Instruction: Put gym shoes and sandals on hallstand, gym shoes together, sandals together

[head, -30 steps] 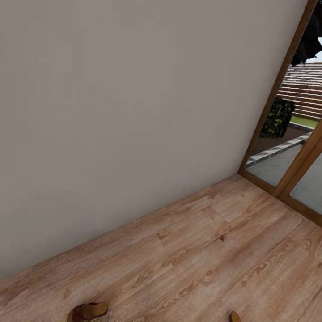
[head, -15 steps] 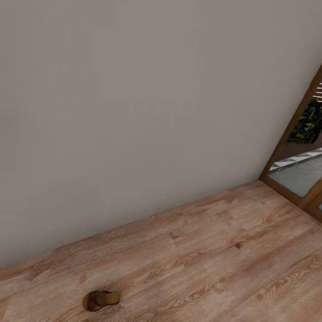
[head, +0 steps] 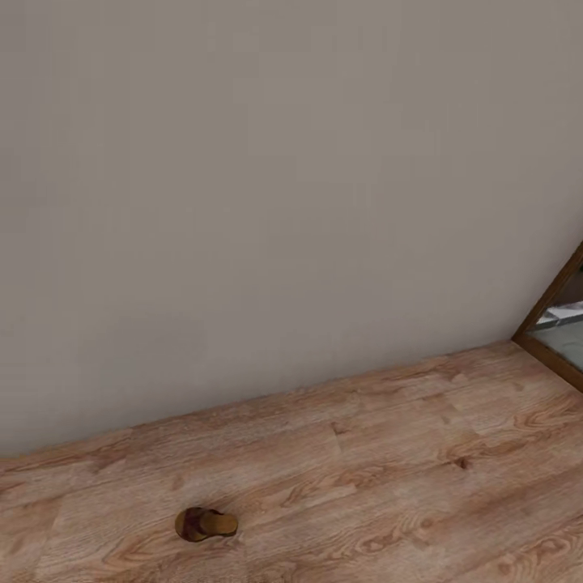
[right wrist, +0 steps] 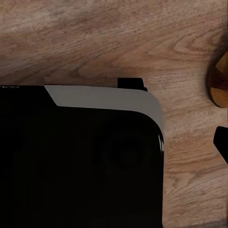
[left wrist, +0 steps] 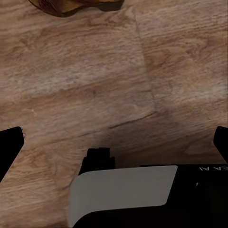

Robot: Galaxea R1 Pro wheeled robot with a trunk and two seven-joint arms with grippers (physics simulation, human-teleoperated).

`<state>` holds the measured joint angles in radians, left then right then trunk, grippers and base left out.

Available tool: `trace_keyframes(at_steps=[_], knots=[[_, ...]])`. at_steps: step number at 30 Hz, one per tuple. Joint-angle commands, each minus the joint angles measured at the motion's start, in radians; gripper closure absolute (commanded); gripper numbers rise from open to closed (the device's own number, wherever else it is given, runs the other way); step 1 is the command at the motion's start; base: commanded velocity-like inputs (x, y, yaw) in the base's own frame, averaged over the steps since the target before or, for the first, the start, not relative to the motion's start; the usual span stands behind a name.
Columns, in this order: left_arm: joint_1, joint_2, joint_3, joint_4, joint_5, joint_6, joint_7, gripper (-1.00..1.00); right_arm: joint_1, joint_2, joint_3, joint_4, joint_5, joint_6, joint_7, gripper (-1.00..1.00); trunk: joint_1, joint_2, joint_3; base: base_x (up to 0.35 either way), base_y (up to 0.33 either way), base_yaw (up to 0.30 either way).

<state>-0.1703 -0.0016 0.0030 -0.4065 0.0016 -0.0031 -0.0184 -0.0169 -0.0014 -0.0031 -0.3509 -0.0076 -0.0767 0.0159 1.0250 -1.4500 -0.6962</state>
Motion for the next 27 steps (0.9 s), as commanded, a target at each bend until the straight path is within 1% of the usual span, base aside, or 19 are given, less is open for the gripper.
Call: trace_keyframes(at_steps=[1,27], knots=[[0.0,0.0,0.0,0.0,0.0,0.0,0.0,-1.0,0.0,0.0,0.0,0.0,0.0,0.0,0.0,-1.0,0.0,0.0,-0.001,0.0,0.0,0.268],[0.0,0.0,0.0,0.0,0.0,0.0,0.0,-1.0,-0.001,0.0,0.0,0.0,0.0,0.0,0.0,-1.0,0.0,0.0,-0.016,0.0,0.0,0.268]])
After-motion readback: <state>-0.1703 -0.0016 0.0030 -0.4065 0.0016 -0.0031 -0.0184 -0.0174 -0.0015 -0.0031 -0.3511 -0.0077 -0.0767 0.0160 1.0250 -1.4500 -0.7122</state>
